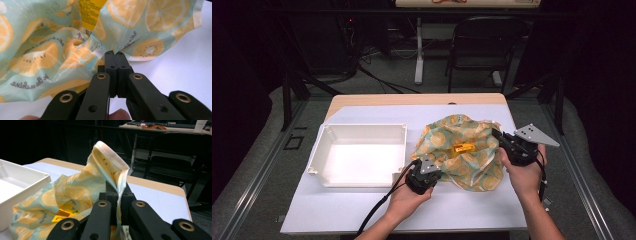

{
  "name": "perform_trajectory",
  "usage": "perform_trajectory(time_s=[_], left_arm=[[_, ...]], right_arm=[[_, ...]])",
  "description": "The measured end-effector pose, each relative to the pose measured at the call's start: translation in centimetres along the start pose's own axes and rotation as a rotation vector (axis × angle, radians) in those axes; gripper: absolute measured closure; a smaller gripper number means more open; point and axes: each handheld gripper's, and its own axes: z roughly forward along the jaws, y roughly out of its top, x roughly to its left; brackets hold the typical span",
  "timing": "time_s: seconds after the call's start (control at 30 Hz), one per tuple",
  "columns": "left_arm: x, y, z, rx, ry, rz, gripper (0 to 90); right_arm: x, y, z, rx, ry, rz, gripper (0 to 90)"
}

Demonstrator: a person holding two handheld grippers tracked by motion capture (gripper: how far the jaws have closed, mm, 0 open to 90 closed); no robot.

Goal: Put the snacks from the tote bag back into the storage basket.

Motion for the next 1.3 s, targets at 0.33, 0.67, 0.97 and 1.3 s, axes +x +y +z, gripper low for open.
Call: perform_trajectory(time_s=[0.33,0.67,0.97,1.3], left_arm=[[-0.5,0.0,0.3,0.014,-0.024,0.013,90.0],[-0.9,-0.2,0.5,0.02,-0.035,0.032,90.0],[-1.1,-0.3,0.7,0.031,-0.039,0.043,90.0],[-1.3,-0.4,0.7,0.031,-0.041,0.054,90.0]], right_arm=[[-1.1,0.4,1.6,0.016,-0.023,0.003,89.8],[-2.4,0.3,3.6,0.061,-0.049,0.01,89.8],[-3.6,0.4,5.4,0.097,-0.075,0.024,89.8],[-4.8,-1.3,7.2,0.163,-0.092,0.064,89.9]])
